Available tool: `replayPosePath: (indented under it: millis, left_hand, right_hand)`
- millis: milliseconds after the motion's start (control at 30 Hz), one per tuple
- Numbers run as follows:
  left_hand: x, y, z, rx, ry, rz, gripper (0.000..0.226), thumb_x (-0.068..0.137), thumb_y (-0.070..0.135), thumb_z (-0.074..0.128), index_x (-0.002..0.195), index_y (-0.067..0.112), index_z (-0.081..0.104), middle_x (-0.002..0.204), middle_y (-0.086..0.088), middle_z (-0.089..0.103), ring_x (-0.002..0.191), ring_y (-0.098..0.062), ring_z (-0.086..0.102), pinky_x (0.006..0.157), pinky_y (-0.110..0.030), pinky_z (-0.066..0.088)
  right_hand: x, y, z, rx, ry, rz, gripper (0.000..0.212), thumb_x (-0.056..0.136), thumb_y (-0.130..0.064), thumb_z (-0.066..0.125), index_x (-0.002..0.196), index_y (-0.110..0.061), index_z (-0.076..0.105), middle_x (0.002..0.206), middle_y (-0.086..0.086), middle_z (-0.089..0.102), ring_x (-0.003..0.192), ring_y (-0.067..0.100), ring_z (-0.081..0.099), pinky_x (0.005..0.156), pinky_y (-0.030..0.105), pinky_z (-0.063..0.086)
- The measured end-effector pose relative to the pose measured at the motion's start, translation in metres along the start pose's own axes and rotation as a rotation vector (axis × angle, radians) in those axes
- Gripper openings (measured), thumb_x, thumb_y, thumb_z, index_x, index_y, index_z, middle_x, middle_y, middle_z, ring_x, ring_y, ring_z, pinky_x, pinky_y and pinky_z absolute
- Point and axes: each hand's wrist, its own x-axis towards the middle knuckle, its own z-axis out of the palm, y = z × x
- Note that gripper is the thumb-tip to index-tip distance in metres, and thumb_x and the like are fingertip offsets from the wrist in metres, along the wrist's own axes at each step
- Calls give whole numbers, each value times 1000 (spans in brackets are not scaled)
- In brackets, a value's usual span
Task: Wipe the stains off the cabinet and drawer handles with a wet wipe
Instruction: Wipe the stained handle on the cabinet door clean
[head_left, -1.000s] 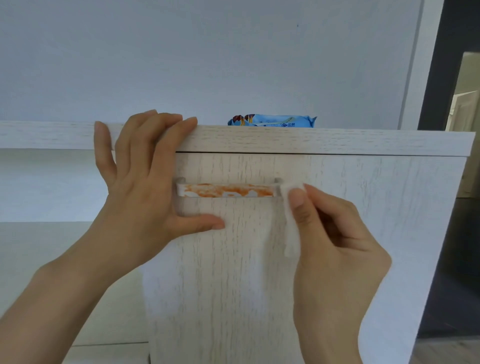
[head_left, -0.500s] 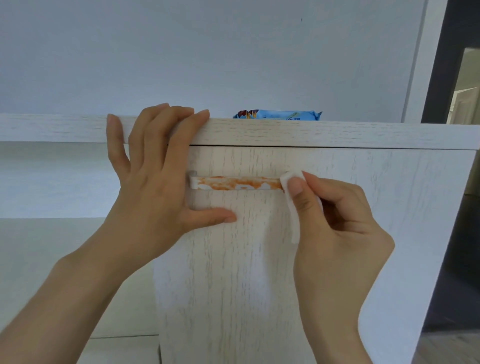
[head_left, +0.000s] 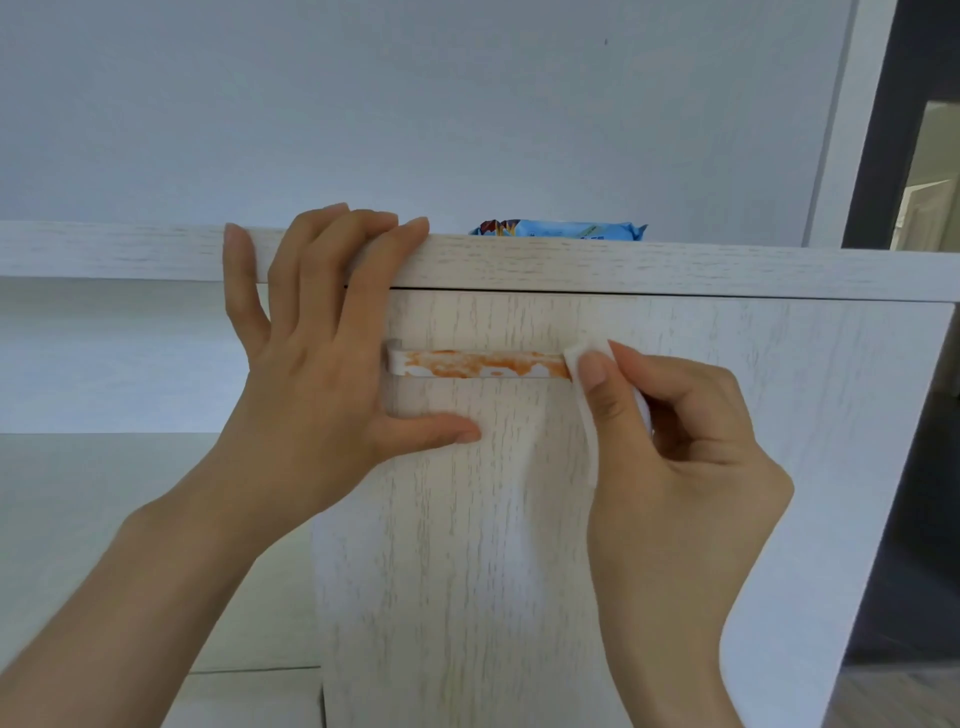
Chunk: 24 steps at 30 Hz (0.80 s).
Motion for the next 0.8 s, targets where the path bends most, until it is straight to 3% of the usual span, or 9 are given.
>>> replayPosePath:
  millis: [133,333,567,800]
  left_hand:
    - [-1,-1,-1,33,-14,6,109,66,83,47,145,12,25,143,-6,25,140,-26,15,112,-38,-18]
    - [-11,-8,-3,115,-70,48,112,69,80,44,150,8,16,155,-12,13,145,-28,3,115,-42,-12]
    - [-11,-11,-1,137,-61,62,114,68,82,42,149,6,17,155,-12,14,145,-28,3,116,-42,-11]
    - [-11,-13,1,138,-40,77,114,69,82,42,149,7,16,154,-11,13,145,-28,3,116,-42,-12]
  right_hand:
    - [-9,-1,-6,26,75,104,7,70,-34,67,76,-31,70,83,-15,68,80,0,63,70,8,46]
    - [-10,-8,-3,-62,50,-46,9,75,-29,67,84,-25,69,88,-13,66,86,-4,61,77,7,43]
    - [-8,0,4,-127,-1,-161,14,76,-8,75,87,-16,72,84,-1,62,82,-4,59,71,7,42]
    - [-11,5,9,-102,64,-190,19,76,-8,75,88,-21,69,83,-6,58,78,-3,58,70,7,42]
